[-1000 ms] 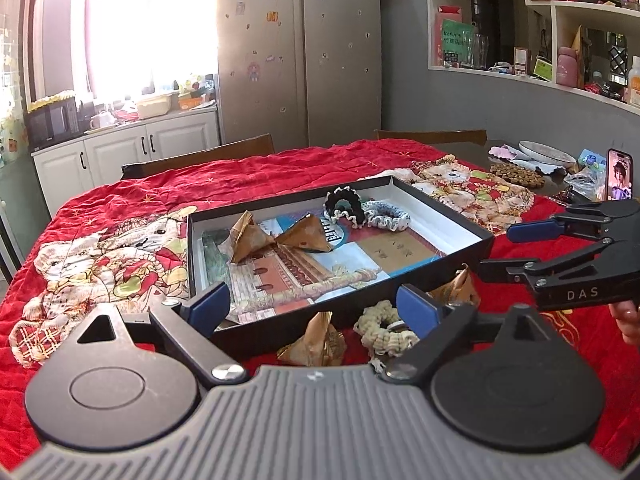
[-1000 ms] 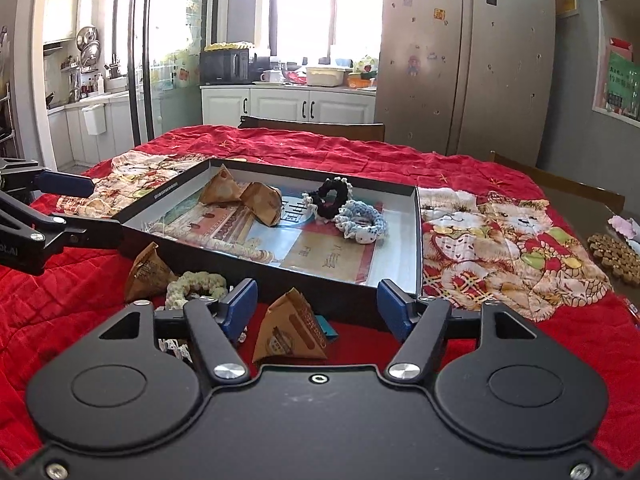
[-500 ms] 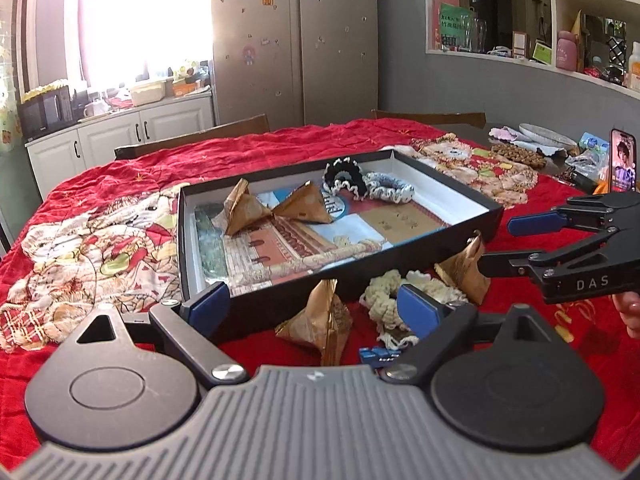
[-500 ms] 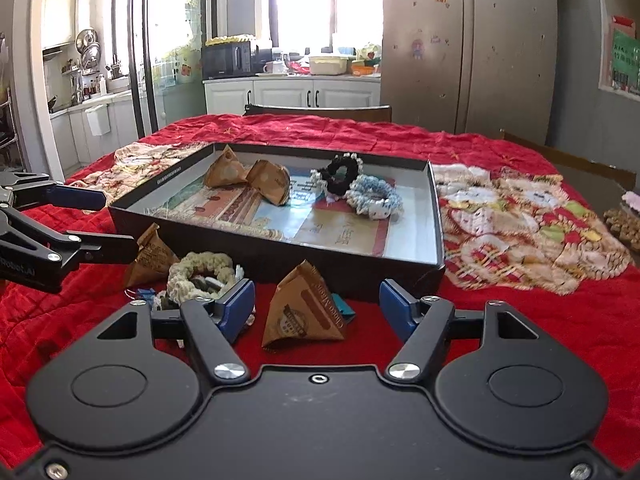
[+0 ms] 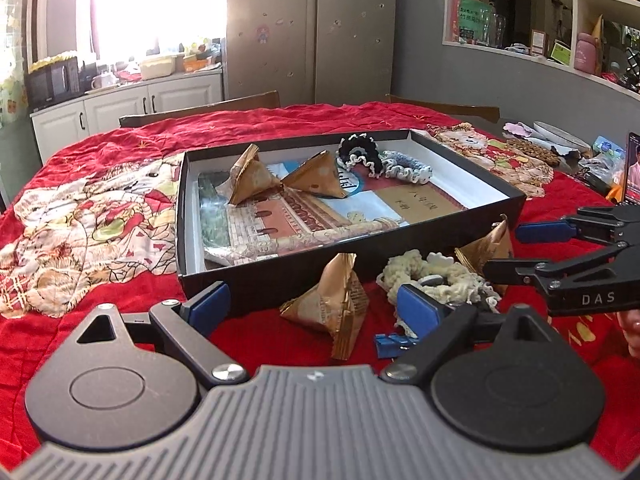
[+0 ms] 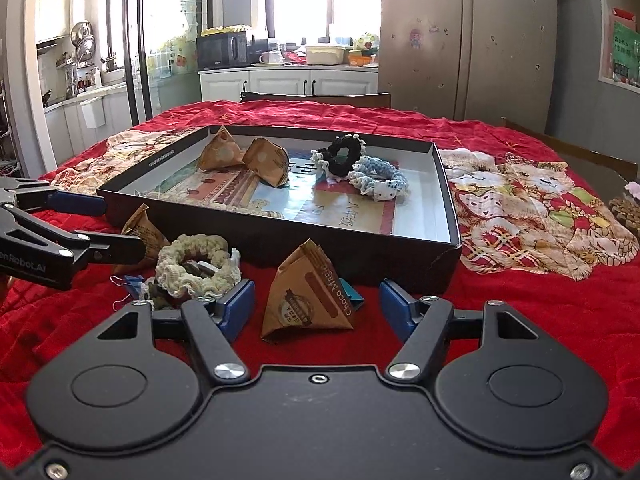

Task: Organize objects
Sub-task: 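Grasp a printed paper triangle with the right tool while the left tool grasps another triangle, then lift and carry both paper triangles over the black box with both tools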

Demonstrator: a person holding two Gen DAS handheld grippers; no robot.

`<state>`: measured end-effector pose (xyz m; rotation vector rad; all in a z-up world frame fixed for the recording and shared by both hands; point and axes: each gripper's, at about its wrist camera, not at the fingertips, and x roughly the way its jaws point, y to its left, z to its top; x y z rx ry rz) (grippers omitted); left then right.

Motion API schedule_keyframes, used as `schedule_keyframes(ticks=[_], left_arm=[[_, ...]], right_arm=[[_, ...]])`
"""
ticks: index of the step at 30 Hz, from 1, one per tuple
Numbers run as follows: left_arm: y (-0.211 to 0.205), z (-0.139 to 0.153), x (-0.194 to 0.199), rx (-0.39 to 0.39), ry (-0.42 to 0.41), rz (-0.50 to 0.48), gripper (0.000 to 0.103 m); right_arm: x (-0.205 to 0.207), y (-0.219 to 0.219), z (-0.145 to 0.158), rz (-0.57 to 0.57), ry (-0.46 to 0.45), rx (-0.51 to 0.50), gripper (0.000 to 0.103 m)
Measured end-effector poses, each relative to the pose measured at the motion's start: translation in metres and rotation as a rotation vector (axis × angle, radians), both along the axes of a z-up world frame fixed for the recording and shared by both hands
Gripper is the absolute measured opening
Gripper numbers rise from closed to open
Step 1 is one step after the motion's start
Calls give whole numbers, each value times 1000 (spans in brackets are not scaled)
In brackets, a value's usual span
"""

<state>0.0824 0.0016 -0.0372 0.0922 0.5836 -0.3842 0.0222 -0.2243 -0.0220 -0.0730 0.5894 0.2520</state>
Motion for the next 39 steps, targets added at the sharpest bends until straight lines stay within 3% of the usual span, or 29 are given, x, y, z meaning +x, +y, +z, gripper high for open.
schedule_keyframes(ticks=[14, 20, 32, 39], left_arm=[[-1, -11, 11, -38, 58, 19, 89], [-1, -14, 12, -47, 77, 28, 87], [1, -16, 15, -49, 94, 49, 70], [1, -17, 15, -52, 96, 46, 57]], right_arm=[[7, 1, -5, -16, 18, -10, 63], [10, 3, -7, -14, 26, -10, 55], [11, 5, -9, 1, 36, -11, 44], [10, 6, -9, 6, 35, -12, 42]])
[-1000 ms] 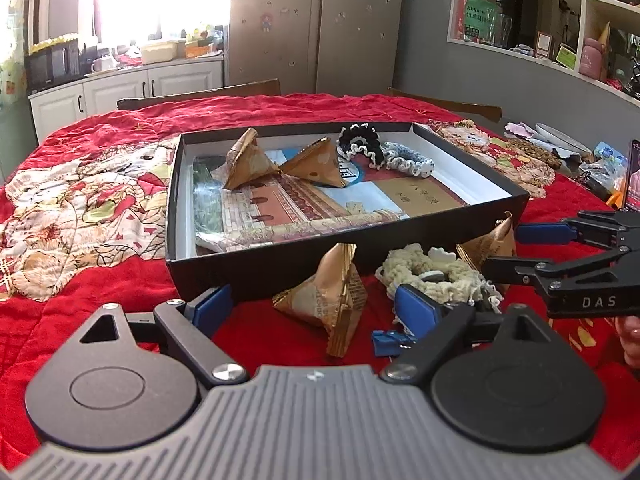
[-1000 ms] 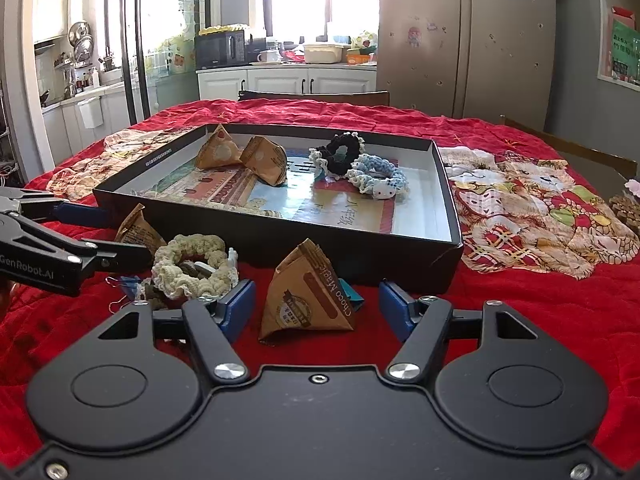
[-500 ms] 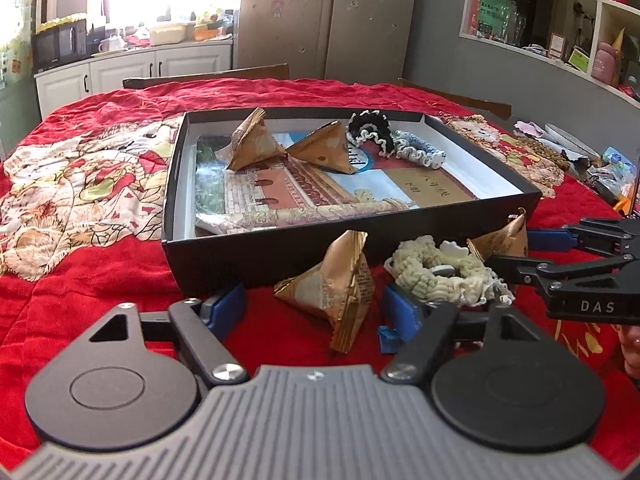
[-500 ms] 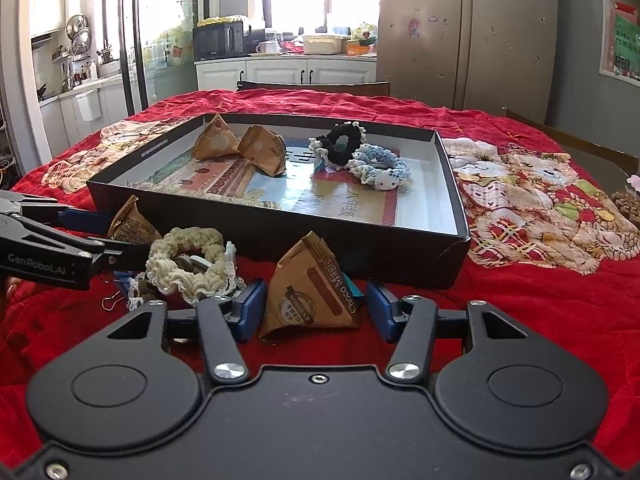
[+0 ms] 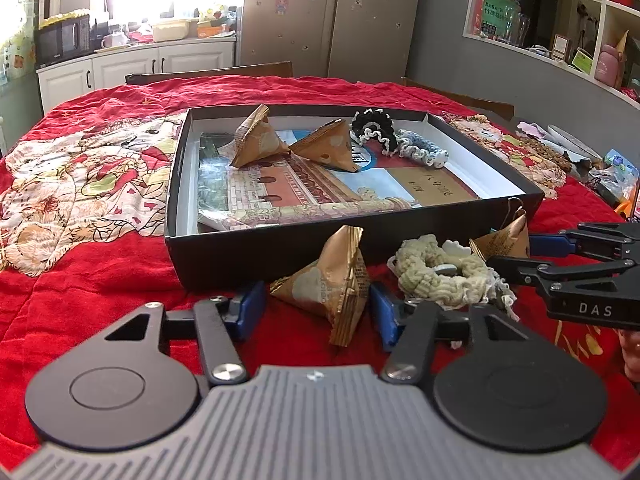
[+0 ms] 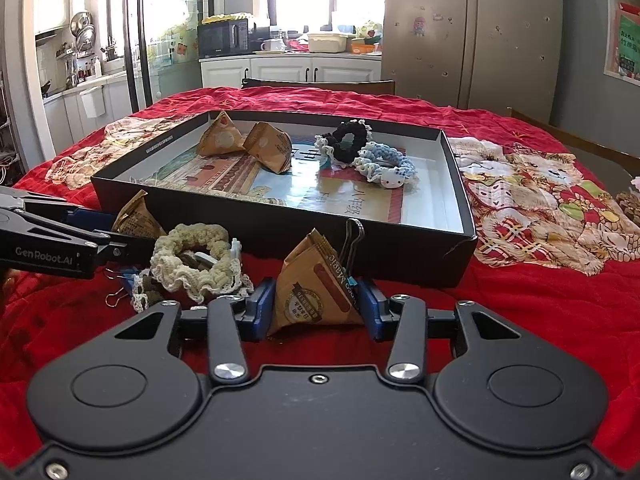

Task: Organize objects
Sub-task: 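Lift and carry both paper triangles over the black box with both tools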

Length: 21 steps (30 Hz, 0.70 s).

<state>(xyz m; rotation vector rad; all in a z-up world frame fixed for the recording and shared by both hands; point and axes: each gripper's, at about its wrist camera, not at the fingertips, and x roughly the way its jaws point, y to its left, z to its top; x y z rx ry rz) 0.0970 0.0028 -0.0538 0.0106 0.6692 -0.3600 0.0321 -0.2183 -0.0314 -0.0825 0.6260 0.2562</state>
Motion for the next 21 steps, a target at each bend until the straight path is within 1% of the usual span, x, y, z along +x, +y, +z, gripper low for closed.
schedule_keyframes(ticks=[11, 21], left_arm=[[-1, 1, -1, 3, -3, 3, 56], [1, 2, -5, -1, -2, 2, 56]], right_arm=[[-1, 0, 1, -4, -3, 2, 41], [-8, -6, 8, 3, -14, 17, 41]])
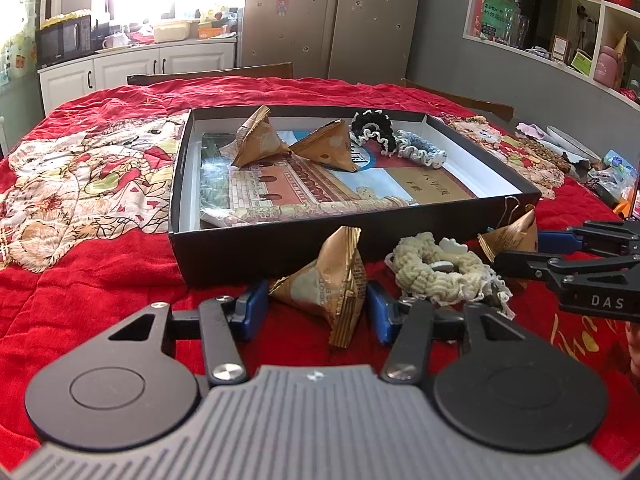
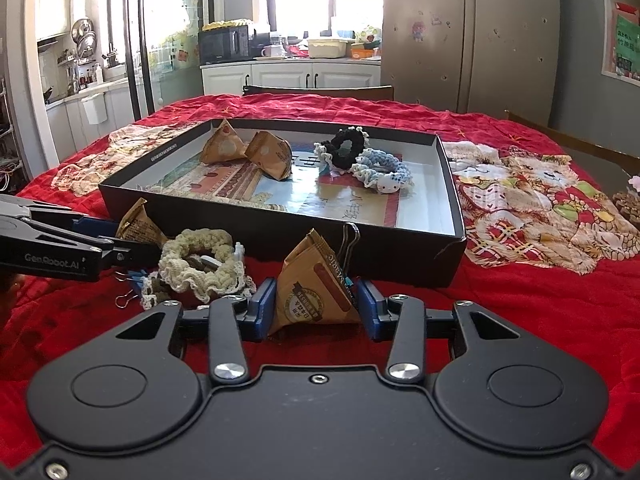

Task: Organize objects
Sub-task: 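Lift and carry both paper triangles over the black box with both tools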

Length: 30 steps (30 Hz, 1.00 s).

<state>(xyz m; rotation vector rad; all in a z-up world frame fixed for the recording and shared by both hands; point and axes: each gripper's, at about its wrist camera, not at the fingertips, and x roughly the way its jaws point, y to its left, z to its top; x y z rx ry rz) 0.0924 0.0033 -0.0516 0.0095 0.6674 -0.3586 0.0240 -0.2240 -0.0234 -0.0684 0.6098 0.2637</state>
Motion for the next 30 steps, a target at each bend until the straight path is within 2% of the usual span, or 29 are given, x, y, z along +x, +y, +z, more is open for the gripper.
schedule_keyframes(ticks=[30], left_arm=[[-4, 29, -24, -21, -55, -49, 55]], right_arm=[[-36, -13, 40, 13, -100, 26, 41]])
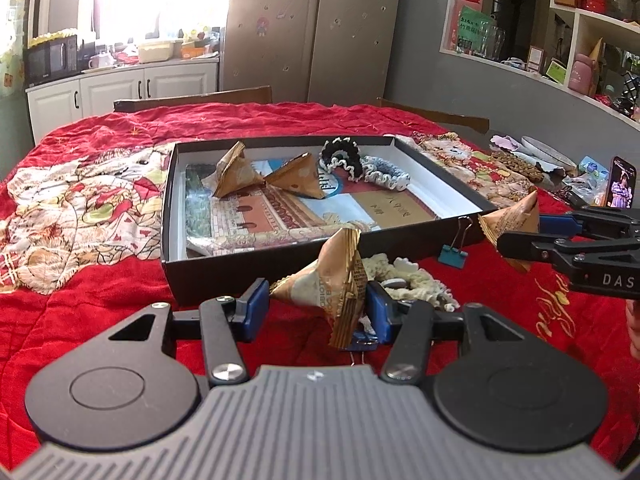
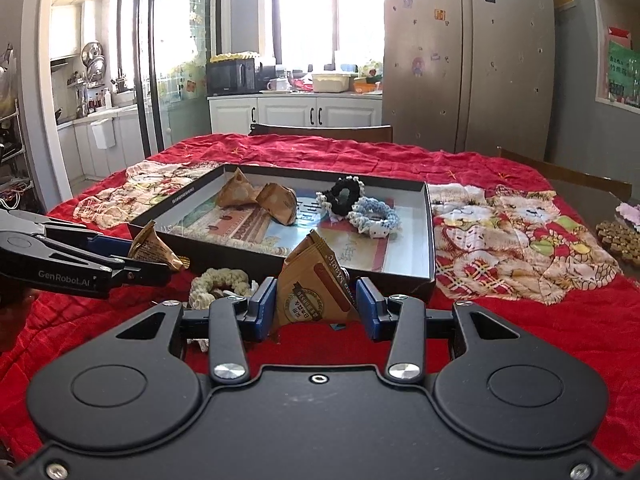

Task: Organize objects
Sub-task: 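Lift and carry both paper triangles over the black box with both tools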

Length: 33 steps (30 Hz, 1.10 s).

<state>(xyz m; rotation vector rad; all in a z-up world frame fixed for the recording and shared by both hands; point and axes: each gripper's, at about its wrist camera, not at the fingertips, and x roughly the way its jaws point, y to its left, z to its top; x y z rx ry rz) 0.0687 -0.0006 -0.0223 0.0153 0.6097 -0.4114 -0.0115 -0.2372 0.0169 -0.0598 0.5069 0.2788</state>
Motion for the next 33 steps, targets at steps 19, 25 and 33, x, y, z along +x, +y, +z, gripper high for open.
schedule_keyframes(ticks=[19, 25, 33], left_arm=[[-3, 33, -12, -30, -81, -20, 55], [-3, 40, -11, -37, -97, -20, 55], [-1, 47, -1, -40, -118, 7, 56]], right_arm=[[-5, 8, 22, 25, -73, -1, 41], [-2, 10, 26, 33, -83, 1, 41], [13, 9, 32, 27, -90, 12, 41]])
